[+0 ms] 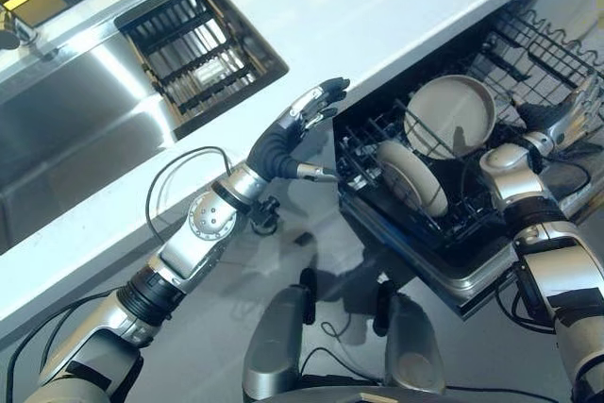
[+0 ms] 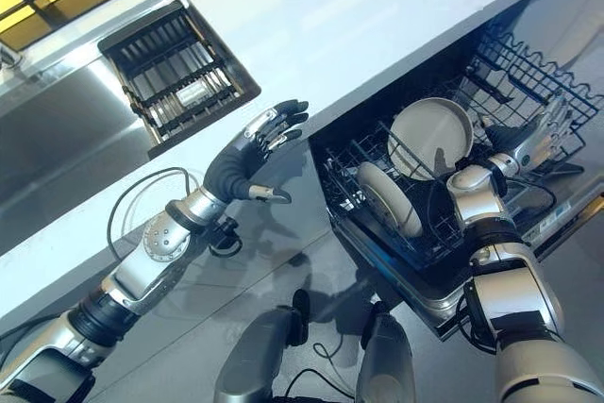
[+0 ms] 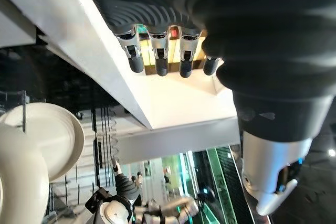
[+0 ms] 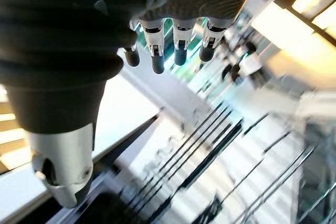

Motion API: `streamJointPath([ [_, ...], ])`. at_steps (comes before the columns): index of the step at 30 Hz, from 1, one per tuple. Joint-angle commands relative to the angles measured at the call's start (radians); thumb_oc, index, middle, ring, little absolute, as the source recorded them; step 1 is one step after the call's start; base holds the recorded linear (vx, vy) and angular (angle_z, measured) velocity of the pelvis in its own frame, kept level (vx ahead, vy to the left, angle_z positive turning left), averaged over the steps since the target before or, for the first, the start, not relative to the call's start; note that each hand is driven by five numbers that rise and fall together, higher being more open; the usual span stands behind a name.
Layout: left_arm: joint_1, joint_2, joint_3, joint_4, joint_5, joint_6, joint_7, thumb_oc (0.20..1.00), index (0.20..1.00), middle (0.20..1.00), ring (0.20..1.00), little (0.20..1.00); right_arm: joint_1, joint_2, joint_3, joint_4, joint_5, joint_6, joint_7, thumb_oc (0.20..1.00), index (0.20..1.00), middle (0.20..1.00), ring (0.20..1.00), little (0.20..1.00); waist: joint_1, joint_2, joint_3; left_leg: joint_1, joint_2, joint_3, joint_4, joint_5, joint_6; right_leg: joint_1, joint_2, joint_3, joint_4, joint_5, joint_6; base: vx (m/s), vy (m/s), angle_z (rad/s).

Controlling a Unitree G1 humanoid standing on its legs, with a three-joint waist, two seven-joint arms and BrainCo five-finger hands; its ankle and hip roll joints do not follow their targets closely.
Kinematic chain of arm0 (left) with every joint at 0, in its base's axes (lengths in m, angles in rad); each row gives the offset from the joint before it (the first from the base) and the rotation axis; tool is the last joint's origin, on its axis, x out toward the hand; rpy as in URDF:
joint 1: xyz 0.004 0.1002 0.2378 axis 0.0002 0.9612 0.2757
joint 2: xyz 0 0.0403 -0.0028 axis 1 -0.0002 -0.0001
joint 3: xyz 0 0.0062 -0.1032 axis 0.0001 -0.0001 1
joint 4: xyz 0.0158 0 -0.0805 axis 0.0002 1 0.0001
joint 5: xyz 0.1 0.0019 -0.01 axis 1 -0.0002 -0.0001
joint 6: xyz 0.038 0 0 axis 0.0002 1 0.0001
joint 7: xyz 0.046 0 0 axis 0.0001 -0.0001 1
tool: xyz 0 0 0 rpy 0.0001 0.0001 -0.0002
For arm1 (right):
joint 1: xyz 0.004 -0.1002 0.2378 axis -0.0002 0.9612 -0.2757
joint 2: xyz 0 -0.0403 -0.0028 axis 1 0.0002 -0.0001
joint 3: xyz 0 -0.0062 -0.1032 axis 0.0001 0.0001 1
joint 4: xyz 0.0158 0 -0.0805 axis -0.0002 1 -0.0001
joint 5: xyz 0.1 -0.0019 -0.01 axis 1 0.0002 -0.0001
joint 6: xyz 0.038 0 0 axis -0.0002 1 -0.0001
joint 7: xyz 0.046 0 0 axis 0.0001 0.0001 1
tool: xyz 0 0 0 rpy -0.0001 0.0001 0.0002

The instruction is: Pick up plates and place into dishwasher.

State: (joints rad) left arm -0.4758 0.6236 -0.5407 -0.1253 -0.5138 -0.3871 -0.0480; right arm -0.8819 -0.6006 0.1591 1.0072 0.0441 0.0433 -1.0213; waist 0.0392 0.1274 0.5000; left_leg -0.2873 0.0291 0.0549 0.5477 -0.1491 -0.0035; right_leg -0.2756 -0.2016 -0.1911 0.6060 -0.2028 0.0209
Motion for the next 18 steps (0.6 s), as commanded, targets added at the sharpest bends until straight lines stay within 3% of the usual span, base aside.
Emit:
streamJointPath([
  [1, 0.019, -0.04, -0.024, -0.048, 0.025, -0.074, 0.029, 1.0, 1.0, 1.0, 1.0, 1.0, 0.017, -0.042, -0.018, 0.022, 0.009, -0.023, -0.042, 1.0, 1.0, 1.0, 1.0, 1.0, -0.001, 0.005, -0.006, -0.046, -0.033, 0.053, 0.204, -0.235, 0.096, -0.041, -0.015, 0.025, 0.1, -0.07, -0.049, 0.0, 0.043, 0.0],
  [5, 0.01, -0.031, -0.033, -0.042, 0.012, -0.085, 0.025, 1.0, 1.0, 1.0, 1.0, 1.0, 0.0, -0.051, -0.017, 0.095, 0.028, -0.025, 0.011, 1.0, 1.0, 1.0, 1.0, 1.0, 0.0, 0.013, -0.004, -0.074, -0.04, 0.05, 0.25, -0.253, 0.106, -0.079, -0.024, 0.039, 0.153, -0.087, -0.052, 0.0, 0.008, 0.0],
  [10, -0.006, -0.011, -0.037, -0.033, -0.006, -0.099, 0.017, 1.0, 1.0, 1.0, 1.0, 1.0, -0.024, -0.064, -0.001, 0.176, 0.165, -0.067, 0.245, 1.0, 1.0, 1.0, 1.0, 1.0, 0.004, 0.017, 0.007, -0.114, -0.047, 0.047, 0.299, -0.264, 0.116, -0.13, -0.034, 0.046, 0.213, -0.104, -0.059, -0.01, -0.007, 0.01],
  [12, -0.01, -0.012, -0.033, -0.029, -0.003, -0.097, 0.014, 1.0, 1.0, 1.0, 1.0, 1.0, -0.033, -0.061, 0.001, 0.202, 0.262, -0.066, 0.39, 1.0, 1.0, 1.0, 1.0, 1.0, 0.004, 0.018, 0.013, -0.136, -0.045, 0.049, 0.324, -0.271, 0.116, -0.157, -0.034, 0.05, 0.241, -0.114, -0.064, -0.04, -0.035, 0.01],
  [18, -0.014, -0.02, -0.032, -0.018, 0.012, -0.088, 0.008, 1.0, 1.0, 1.0, 1.0, 1.0, -0.009, -0.047, 0.01, 0.314, 0.457, 0.041, 0.679, 1.0, 1.0, 1.0, 1.0, 1.0, 0.011, 0.015, 0.019, -0.173, -0.042, 0.044, 0.365, -0.283, 0.121, -0.202, -0.037, 0.05, 0.289, -0.13, -0.076, -0.01, -0.052, 0.01],
])
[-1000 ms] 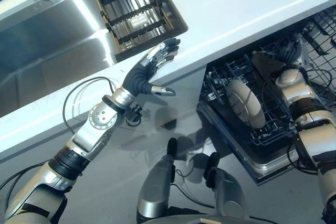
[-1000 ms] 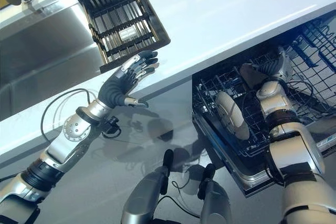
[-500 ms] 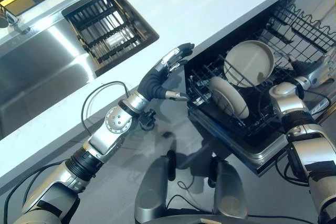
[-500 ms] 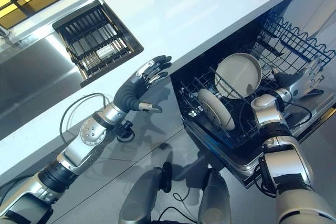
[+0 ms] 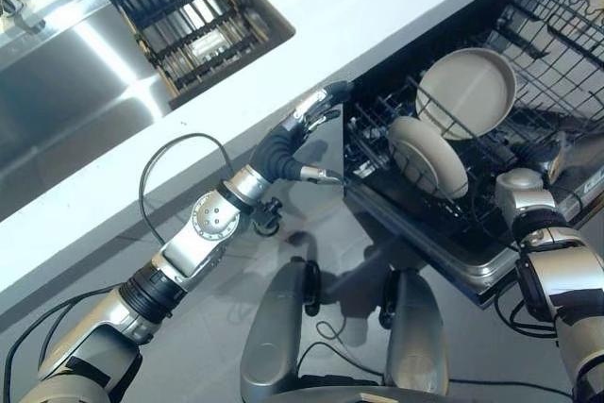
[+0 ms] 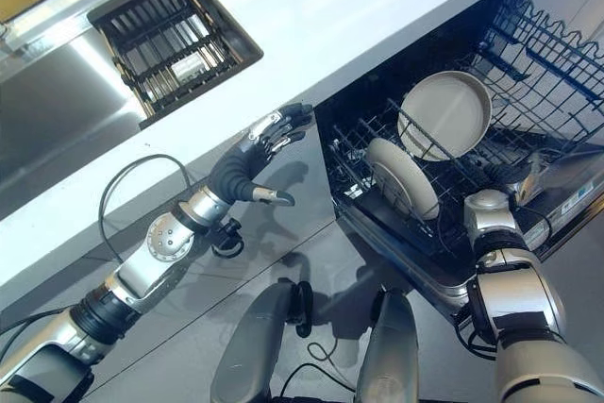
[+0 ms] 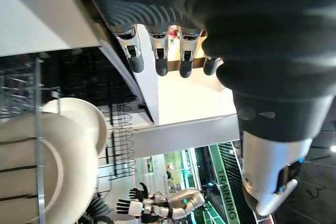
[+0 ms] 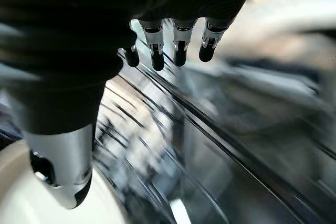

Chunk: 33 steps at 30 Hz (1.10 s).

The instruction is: Pick up plates and place into dishwasher.

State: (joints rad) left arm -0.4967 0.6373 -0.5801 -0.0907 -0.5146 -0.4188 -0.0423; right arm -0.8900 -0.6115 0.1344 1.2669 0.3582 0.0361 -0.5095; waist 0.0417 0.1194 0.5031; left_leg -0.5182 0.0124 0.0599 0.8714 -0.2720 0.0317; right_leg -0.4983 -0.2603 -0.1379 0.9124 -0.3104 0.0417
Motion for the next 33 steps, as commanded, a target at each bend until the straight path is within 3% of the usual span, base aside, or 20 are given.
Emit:
streamJointPath([
  [1, 0.004, -0.036, 0.006, -0.052, 0.016, -0.052, 0.0, 1.0, 1.0, 1.0, 1.0, 1.0, 0.004, -0.029, 0.036, 0.077, 0.186, 0.061, 0.222, 1.0, 1.0, 1.0, 1.0, 1.0, 0.012, 0.022, 0.015, 0.057, -0.026, 0.036, 0.044, -0.161, 0.086, 0.019, 0.021, -0.004, -0.011, -0.025, -0.099, 0.03, -0.058, 0.01],
  [6, 0.0, -0.035, 0.019, -0.062, 0.005, -0.018, -0.029, 1.0, 1.0, 1.0, 1.0, 1.0, 0.004, -0.005, 0.039, 0.114, 0.417, 0.099, 0.506, 1.0, 1.0, 1.0, 1.0, 1.0, 0.026, 0.019, 0.012, 0.056, -0.028, 0.024, 0.053, -0.161, 0.082, 0.022, 0.015, -0.014, 0.002, -0.032, -0.105, 0.03, -0.056, 0.0],
  [9, -0.003, -0.025, 0.034, -0.076, -0.009, 0.005, -0.047, 1.0, 1.0, 1.0, 1.0, 1.0, 0.004, 0.004, 0.034, 0.11, 0.477, 0.094, 0.619, 1.0, 1.0, 1.0, 1.0, 1.0, 0.033, 0.015, 0.009, 0.056, -0.029, 0.019, 0.05, -0.159, 0.079, 0.025, 0.014, -0.021, 0.003, -0.033, -0.104, 0.03, -0.054, -0.01],
  [12, -0.001, -0.015, 0.065, -0.08, -0.033, 0.034, -0.08, 1.0, 1.0, 1.0, 1.0, 1.0, 0.0, 0.014, 0.029, 0.064, 0.575, 0.034, 0.791, 1.0, 1.0, 1.0, 1.0, 1.0, 0.04, 0.004, 0.005, 0.057, -0.027, 0.013, 0.051, -0.16, 0.078, 0.03, 0.012, -0.029, 0.006, -0.036, -0.103, 0.05, -0.062, -0.04],
  [16, 0.007, 0.001, 0.102, -0.075, -0.062, 0.055, -0.123, 1.0, 1.0, 1.0, 1.0, 1.0, -0.021, 0.008, 0.022, 0.001, 0.665, -0.014, 0.921, 1.0, 1.0, 1.0, 1.0, 1.0, 0.045, -0.01, -0.001, 0.052, -0.021, 0.007, 0.064, -0.166, 0.076, 0.027, 0.011, -0.032, 0.015, -0.038, -0.098, 0.05, -0.059, -0.05],
  [21, 0.006, 0.02, 0.122, -0.073, -0.09, 0.071, -0.148, 1.0, 1.0, 1.0, 1.0, 1.0, -0.079, -0.019, 0.013, -0.066, 0.774, -0.007, 0.98, 1.0, 1.0, 1.0, 1.0, 1.0, 0.054, -0.016, -0.005, 0.031, -0.021, -0.002, 0.09, -0.174, 0.075, 0.009, 0.007, -0.034, 0.035, -0.042, -0.094, 0.04, -0.052, -0.01],
  [22, 0.004, 0.024, 0.123, -0.071, -0.094, 0.072, -0.151, 1.0, 1.0, 1.0, 1.0, 1.0, -0.088, -0.021, 0.013, -0.072, 0.781, -0.007, 0.981, 1.0, 1.0, 1.0, 1.0, 1.0, 0.056, -0.015, -0.009, 0.037, -0.024, -0.011, 0.1, -0.201, 0.071, 0.012, 0.011, -0.025, 0.047, -0.065, -0.084, 0.09, -0.045, 0.1],
  [27, -0.007, 0.047, 0.127, -0.071, -0.124, 0.087, -0.161, 1.0, 1.0, 1.0, 1.0, 1.0, -0.168, -0.046, 0.027, -0.106, 0.834, 0.012, 0.97, 1.0, 1.0, 1.0, 1.0, 1.0, 0.065, -0.016, -0.011, 0.015, -0.027, -0.016, 0.117, -0.202, 0.069, -0.008, 0.008, -0.029, 0.063, -0.067, -0.083, 0.03, -0.03, 0.06],
  [33, -0.03, 0.079, 0.133, -0.076, -0.16, 0.105, -0.16, 1.0, 1.0, 1.0, 1.0, 1.0, -0.263, -0.069, 0.055, -0.114, 0.905, -0.008, 0.94, 1.0, 1.0, 1.0, 1.0, 1.0, 0.077, -0.011, -0.008, -0.015, -0.035, -0.021, 0.138, -0.201, 0.07, -0.037, 0.001, -0.032, 0.08, -0.066, -0.083, 0.01, -0.018, 0.03],
])
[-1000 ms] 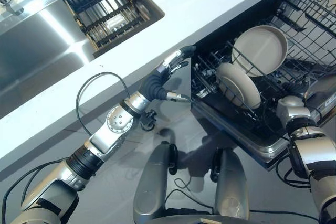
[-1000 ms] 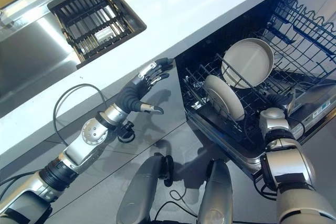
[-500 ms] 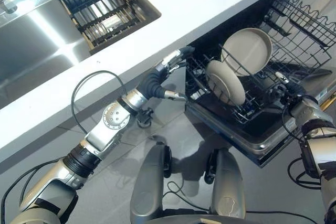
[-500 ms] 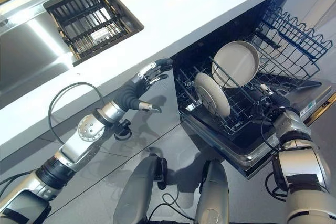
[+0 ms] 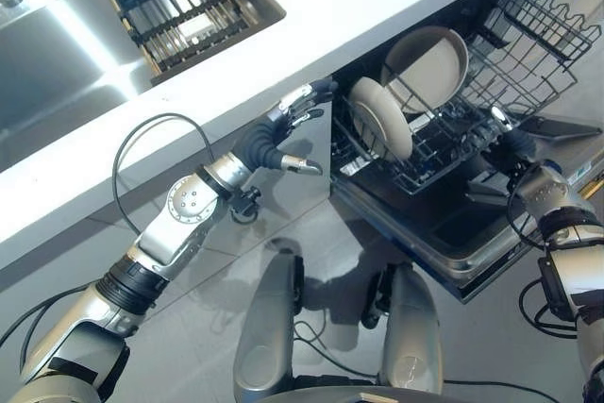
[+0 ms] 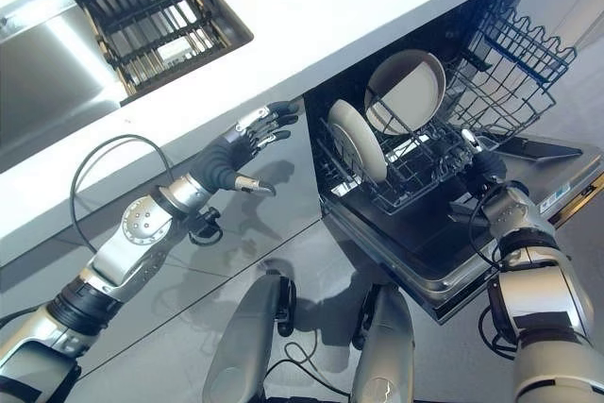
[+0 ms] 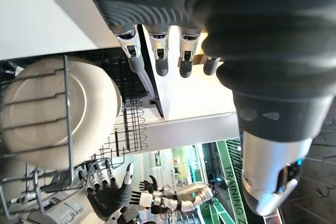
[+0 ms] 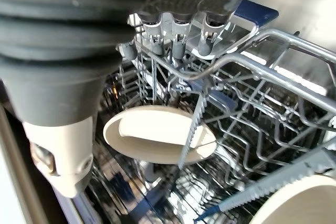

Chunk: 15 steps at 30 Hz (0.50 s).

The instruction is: Pick up plates and place into dishwasher.

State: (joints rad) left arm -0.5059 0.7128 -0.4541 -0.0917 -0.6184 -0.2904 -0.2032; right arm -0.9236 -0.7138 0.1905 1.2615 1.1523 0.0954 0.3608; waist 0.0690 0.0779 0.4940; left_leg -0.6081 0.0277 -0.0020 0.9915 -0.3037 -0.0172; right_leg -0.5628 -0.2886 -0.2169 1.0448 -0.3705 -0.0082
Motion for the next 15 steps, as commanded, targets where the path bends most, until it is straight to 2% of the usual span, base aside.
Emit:
streamJointPath([
  [1, -0.023, 0.006, 0.008, -0.077, -0.059, -0.023, 0.002, 1.0, 1.0, 1.0, 1.0, 1.0, -0.236, 0.032, 0.0, -0.11, 0.124, -0.07, 0.068, 1.0, 1.0, 1.0, 1.0, 1.0, 0.051, 0.031, 0.002, 0.071, -0.051, 0.041, 0.02, -0.169, 0.119, 0.024, 0.028, 0.047, -0.051, -0.006, -0.032, 0.0, -0.012, 0.09],
  [9, -0.033, 0.025, 0.016, -0.076, -0.098, -0.044, -0.01, 1.0, 1.0, 1.0, 1.0, 1.0, -0.271, 0.027, -0.015, -0.106, 0.223, -0.091, 0.057, 1.0, 1.0, 1.0, 1.0, 1.0, 0.056, 0.041, 0.003, 0.043, -0.059, 0.042, 0.036, -0.173, 0.118, -0.002, 0.022, 0.048, -0.035, -0.01, -0.03, -0.03, 0.008, 0.06],
  [10, -0.032, 0.023, 0.018, -0.076, -0.101, -0.049, -0.016, 1.0, 1.0, 1.0, 1.0, 1.0, -0.266, 0.027, -0.02, -0.1, 0.231, -0.108, 0.058, 1.0, 1.0, 1.0, 1.0, 1.0, 0.055, 0.039, 0.005, 0.034, -0.057, 0.05, 0.027, -0.146, 0.121, -0.009, 0.017, 0.039, -0.049, 0.016, -0.04, -0.03, 0.042, 0.02],
  [11, -0.03, 0.02, 0.019, -0.074, -0.099, -0.056, -0.022, 1.0, 1.0, 1.0, 1.0, 1.0, -0.26, 0.029, -0.024, -0.104, 0.241, -0.12, 0.059, 1.0, 1.0, 1.0, 1.0, 1.0, 0.054, 0.038, 0.001, 0.044, -0.057, 0.043, 0.035, -0.174, 0.118, -0.002, 0.022, 0.048, -0.04, -0.007, -0.03, -0.03, 0.037, 0.03],
  [12, -0.029, 0.02, 0.019, -0.074, -0.099, -0.058, -0.024, 1.0, 1.0, 1.0, 1.0, 1.0, -0.257, 0.029, -0.025, -0.106, 0.247, -0.121, 0.063, 1.0, 1.0, 1.0, 1.0, 1.0, 0.055, 0.038, 0.0, 0.045, -0.057, 0.044, 0.036, -0.175, 0.118, -0.001, 0.023, 0.049, -0.039, -0.008, -0.03, 0.05, 0.047, 0.02],
  [15, -0.024, 0.012, 0.023, -0.076, -0.103, -0.071, -0.047, 1.0, 1.0, 1.0, 1.0, 1.0, -0.216, 0.025, -0.048, -0.105, 0.171, -0.199, 0.03, 1.0, 1.0, 1.0, 1.0, 1.0, 0.047, 0.03, -0.002, 0.043, -0.051, 0.053, 0.028, -0.155, 0.125, -0.001, 0.02, 0.038, -0.058, 0.019, -0.04, -0.1, 0.072, -0.02],
])
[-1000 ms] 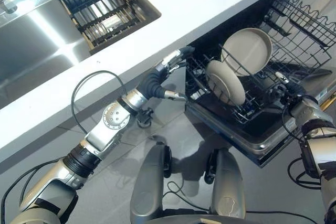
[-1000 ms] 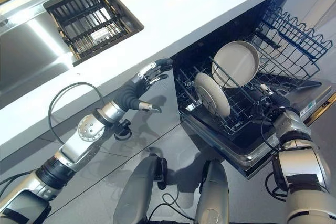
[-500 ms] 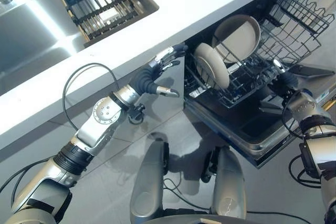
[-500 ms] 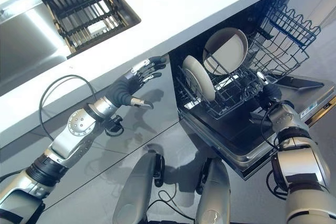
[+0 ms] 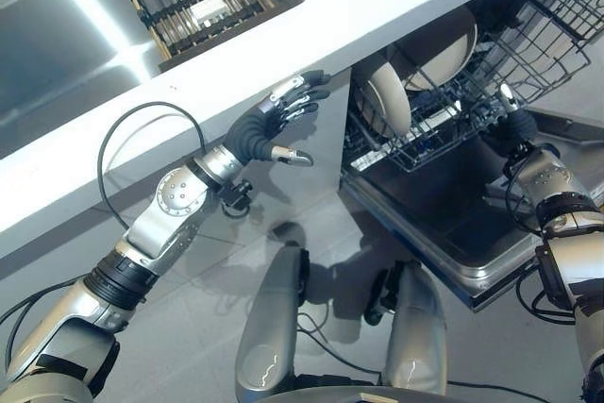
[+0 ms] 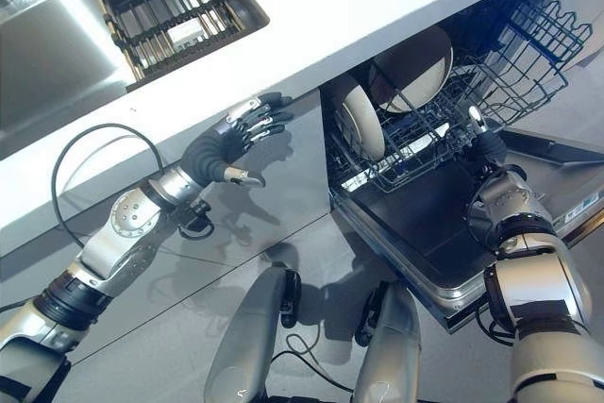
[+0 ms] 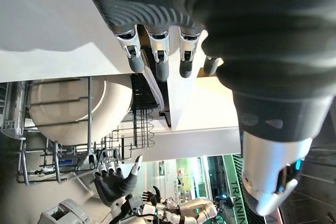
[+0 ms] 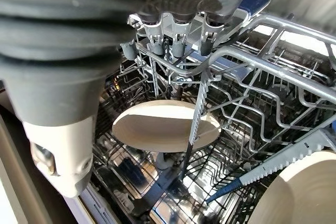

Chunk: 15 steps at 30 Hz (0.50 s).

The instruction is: Pick up plates and place into dishwasher.

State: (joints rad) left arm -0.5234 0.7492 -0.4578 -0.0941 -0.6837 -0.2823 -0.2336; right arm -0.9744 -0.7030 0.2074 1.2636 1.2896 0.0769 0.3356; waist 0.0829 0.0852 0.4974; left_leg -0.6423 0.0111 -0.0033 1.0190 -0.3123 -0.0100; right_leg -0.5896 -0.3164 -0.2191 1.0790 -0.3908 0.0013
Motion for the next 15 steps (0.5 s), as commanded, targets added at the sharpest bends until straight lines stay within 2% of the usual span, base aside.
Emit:
streamJointPath([
  [1, -0.001, -0.033, 0.025, -0.078, -0.027, -0.082, -0.02, 1.0, 1.0, 1.0, 1.0, 1.0, -0.147, 0.012, -0.068, -0.111, -0.045, -0.233, 0.022, 1.0, 1.0, 1.0, 1.0, 1.0, 0.03, 0.019, -0.008, 0.079, -0.033, 0.056, 0.002, -0.15, 0.118, 0.028, 0.05, 0.041, -0.095, 0.04, -0.049, -0.02, 0.066, -0.02],
  [4, 0.005, -0.051, 0.011, -0.083, 0.003, -0.09, -0.014, 1.0, 1.0, 1.0, 1.0, 1.0, -0.116, -0.01, -0.049, -0.139, -0.293, -0.361, -0.173, 1.0, 1.0, 1.0, 1.0, 1.0, 0.017, 0.008, -0.013, 0.084, -0.022, 0.063, 0.007, -0.155, 0.12, 0.033, 0.057, 0.048, -0.102, 0.045, -0.05, -0.04, 0.078, -0.03],
  [7, -0.003, -0.062, -0.006, -0.077, 0.025, -0.111, 0.008, 1.0, 1.0, 1.0, 1.0, 1.0, -0.093, -0.04, -0.032, -0.162, -0.574, -0.407, -0.383, 1.0, 1.0, 1.0, 1.0, 1.0, 0.001, -0.002, -0.018, 0.098, -0.014, 0.073, -0.01, -0.152, 0.124, 0.041, 0.068, 0.056, -0.123, 0.056, -0.051, -0.07, 0.081, -0.04],
  [8, -0.004, -0.068, -0.013, -0.077, 0.035, -0.121, 0.017, 1.0, 1.0, 1.0, 1.0, 1.0, -0.082, -0.053, -0.016, -0.17, -0.673, -0.407, -0.441, 1.0, 1.0, 1.0, 1.0, 1.0, -0.006, -0.007, -0.018, 0.104, -0.011, 0.078, -0.015, -0.151, 0.126, 0.046, 0.072, 0.06, -0.131, 0.06, -0.051, -0.08, 0.078, -0.07],
  [10, -0.004, -0.078, -0.029, -0.069, 0.062, -0.142, 0.033, 1.0, 1.0, 1.0, 1.0, 1.0, -0.058, -0.078, 0.018, -0.189, -0.805, -0.367, -0.52, 1.0, 1.0, 1.0, 1.0, 1.0, -0.018, -0.015, -0.02, 0.122, -0.005, 0.087, -0.033, -0.148, 0.127, 0.061, 0.079, 0.064, -0.152, 0.068, -0.052, -0.09, 0.08, -0.17],
  [13, 0.001, -0.084, -0.046, -0.059, 0.109, -0.168, 0.051, 1.0, 1.0, 1.0, 1.0, 1.0, -0.016, -0.101, 0.042, -0.214, -0.845, -0.31, -0.526, 1.0, 1.0, 1.0, 1.0, 1.0, -0.034, -0.025, -0.024, 0.147, 0.005, 0.098, -0.057, -0.145, 0.128, 0.082, 0.086, 0.069, -0.178, 0.075, -0.052, -0.06, 0.057, -0.2],
  [15, 0.005, -0.083, -0.052, -0.054, 0.117, -0.186, 0.053, 1.0, 1.0, 1.0, 1.0, 1.0, 0.022, -0.11, 0.049, -0.234, -0.851, -0.305, -0.524, 1.0, 1.0, 1.0, 1.0, 1.0, -0.041, -0.031, -0.027, 0.167, 0.008, 0.102, -0.075, -0.141, 0.127, 0.103, 0.09, 0.07, -0.2, 0.081, -0.052, -0.05, 0.047, -0.11],
])
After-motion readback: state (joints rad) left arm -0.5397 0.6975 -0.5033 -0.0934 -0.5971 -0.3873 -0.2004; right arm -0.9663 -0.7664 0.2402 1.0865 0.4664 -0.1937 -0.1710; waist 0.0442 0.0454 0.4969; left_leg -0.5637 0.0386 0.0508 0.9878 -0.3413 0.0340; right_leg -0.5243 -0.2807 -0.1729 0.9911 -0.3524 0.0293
